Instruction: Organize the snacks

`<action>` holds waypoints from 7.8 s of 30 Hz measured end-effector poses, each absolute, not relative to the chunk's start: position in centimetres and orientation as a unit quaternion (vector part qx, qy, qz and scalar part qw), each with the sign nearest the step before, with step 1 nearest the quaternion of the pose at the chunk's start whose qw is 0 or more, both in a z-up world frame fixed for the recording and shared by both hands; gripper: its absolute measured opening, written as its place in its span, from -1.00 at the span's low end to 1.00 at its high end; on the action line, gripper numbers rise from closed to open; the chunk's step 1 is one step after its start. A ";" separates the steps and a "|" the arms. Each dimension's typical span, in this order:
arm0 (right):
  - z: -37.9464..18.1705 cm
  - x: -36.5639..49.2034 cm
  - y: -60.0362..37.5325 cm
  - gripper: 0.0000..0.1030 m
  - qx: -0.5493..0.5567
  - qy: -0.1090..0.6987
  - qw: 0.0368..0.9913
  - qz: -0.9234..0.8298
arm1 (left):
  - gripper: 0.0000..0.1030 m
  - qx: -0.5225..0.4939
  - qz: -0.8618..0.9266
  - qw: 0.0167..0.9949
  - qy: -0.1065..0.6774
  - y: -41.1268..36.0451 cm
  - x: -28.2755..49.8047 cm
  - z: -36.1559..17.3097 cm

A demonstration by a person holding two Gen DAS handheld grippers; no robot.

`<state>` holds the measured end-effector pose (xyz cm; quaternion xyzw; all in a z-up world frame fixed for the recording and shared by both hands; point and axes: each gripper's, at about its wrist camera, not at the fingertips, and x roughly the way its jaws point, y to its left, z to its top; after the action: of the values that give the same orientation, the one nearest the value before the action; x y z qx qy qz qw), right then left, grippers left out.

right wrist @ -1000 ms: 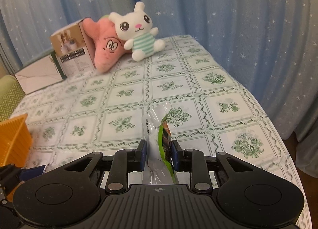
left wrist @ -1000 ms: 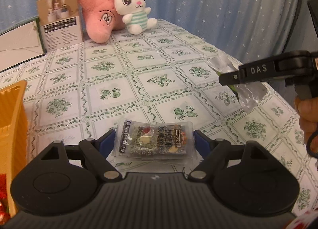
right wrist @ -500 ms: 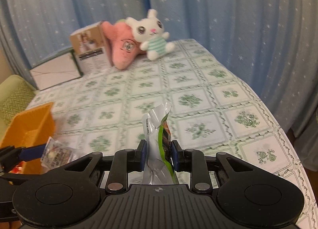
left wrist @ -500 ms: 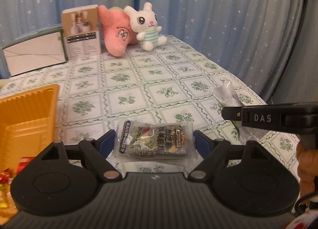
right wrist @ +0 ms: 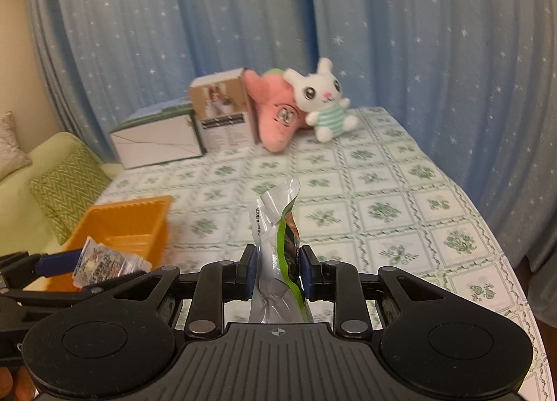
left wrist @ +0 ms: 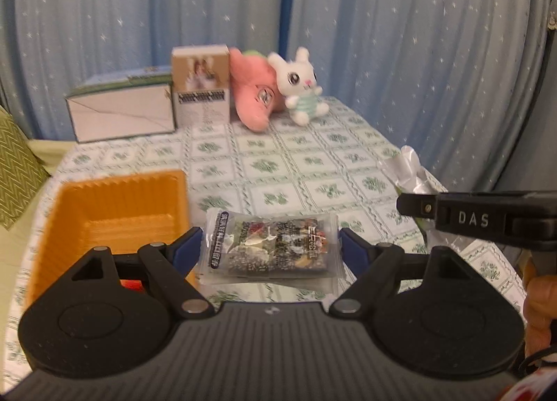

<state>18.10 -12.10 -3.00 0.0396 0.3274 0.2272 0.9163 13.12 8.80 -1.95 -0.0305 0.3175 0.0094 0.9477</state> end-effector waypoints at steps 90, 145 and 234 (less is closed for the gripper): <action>-9.6 24.1 11.3 -0.49 0.001 0.409 0.834 0.369 | 0.66 -0.003 0.019 0.919 0.394 30.2 19.2 -8.7; -6.8 21.4 4.4 0.35 0.080 0.423 0.836 0.341 | 1.00 -0.020 0.095 0.927 0.362 29.1 8.5 -6.2; -2.0 2.5 -6.3 0.41 -0.004 0.376 0.866 0.331 | 1.00 -0.093 0.165 0.922 0.339 16.6 -6.9 1.4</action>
<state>2.54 -6.32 -1.96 -0.0043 0.3755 0.3305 0.8659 -6.86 16.64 1.35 -0.0930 0.3386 0.1646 0.9217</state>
